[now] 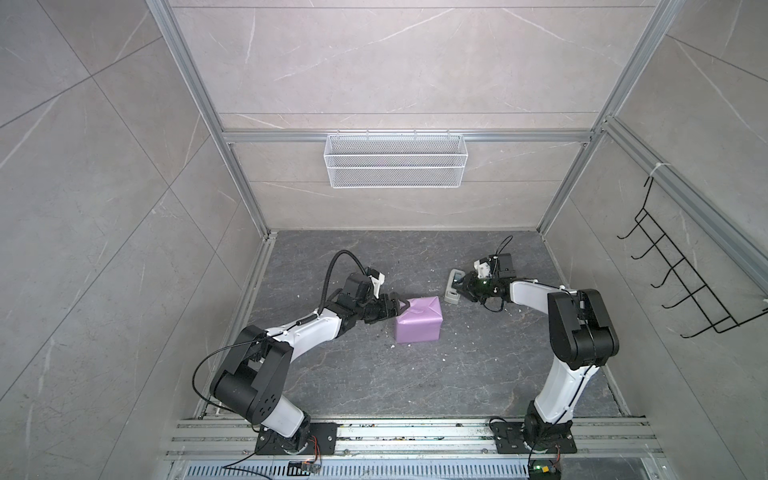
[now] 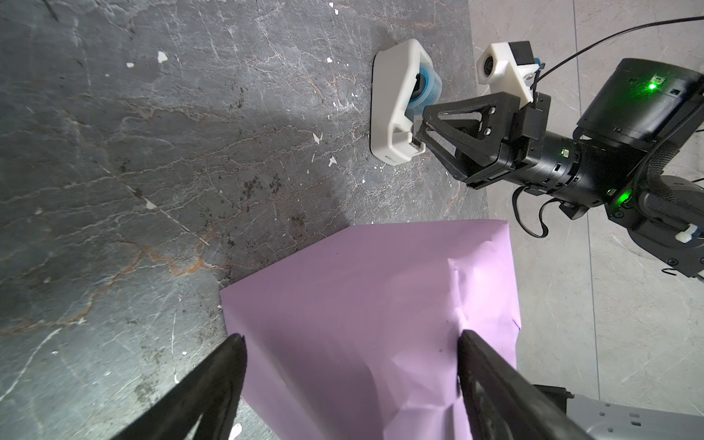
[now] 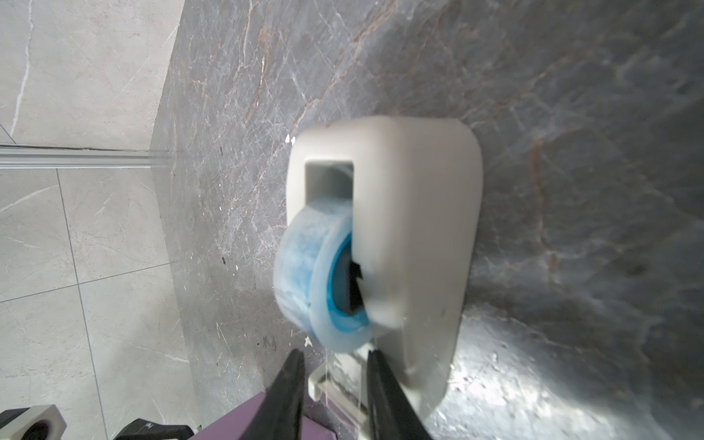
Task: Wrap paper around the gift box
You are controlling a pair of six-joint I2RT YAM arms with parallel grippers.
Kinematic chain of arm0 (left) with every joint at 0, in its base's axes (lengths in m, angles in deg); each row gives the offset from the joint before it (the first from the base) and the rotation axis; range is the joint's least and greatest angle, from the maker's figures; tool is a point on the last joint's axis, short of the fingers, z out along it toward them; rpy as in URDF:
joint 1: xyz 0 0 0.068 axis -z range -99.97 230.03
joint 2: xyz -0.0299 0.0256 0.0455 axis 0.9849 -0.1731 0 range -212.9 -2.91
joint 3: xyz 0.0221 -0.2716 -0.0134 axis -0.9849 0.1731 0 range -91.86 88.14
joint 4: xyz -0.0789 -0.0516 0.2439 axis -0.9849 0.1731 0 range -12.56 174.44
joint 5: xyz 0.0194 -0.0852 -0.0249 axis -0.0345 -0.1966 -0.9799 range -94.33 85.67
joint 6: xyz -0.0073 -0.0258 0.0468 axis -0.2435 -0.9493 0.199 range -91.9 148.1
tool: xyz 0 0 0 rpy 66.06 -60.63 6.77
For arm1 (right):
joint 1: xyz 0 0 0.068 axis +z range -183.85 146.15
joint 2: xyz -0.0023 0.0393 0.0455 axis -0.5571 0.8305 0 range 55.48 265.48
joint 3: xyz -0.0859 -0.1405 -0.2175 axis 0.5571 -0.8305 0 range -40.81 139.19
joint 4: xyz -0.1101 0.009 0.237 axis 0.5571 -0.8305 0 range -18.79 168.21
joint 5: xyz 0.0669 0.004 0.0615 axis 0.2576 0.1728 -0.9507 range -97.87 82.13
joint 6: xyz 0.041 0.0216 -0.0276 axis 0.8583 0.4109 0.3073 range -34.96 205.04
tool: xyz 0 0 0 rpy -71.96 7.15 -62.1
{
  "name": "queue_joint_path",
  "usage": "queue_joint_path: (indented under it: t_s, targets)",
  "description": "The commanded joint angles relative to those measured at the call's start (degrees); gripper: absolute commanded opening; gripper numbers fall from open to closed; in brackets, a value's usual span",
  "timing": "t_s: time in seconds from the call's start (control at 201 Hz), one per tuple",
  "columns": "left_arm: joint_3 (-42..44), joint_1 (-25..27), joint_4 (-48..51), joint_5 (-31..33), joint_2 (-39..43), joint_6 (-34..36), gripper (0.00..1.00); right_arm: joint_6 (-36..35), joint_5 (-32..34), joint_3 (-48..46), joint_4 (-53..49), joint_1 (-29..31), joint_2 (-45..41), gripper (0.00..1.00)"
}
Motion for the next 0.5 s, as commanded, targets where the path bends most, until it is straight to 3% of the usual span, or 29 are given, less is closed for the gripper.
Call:
queue_joint_path:
  t_s: [0.0, 0.493]
  targets:
    - [0.40, 0.21, 3.65, 0.14, -0.79, 1.68, 0.87, 0.27, 2.66, -1.31, -3.09, -0.89, 2.49, 0.32]
    - [0.35, 0.20, 3.56, 0.18, -1.00, 1.66, 0.87, 0.18, 4.33, -1.34, -3.81, -1.52, 3.72, 0.32]
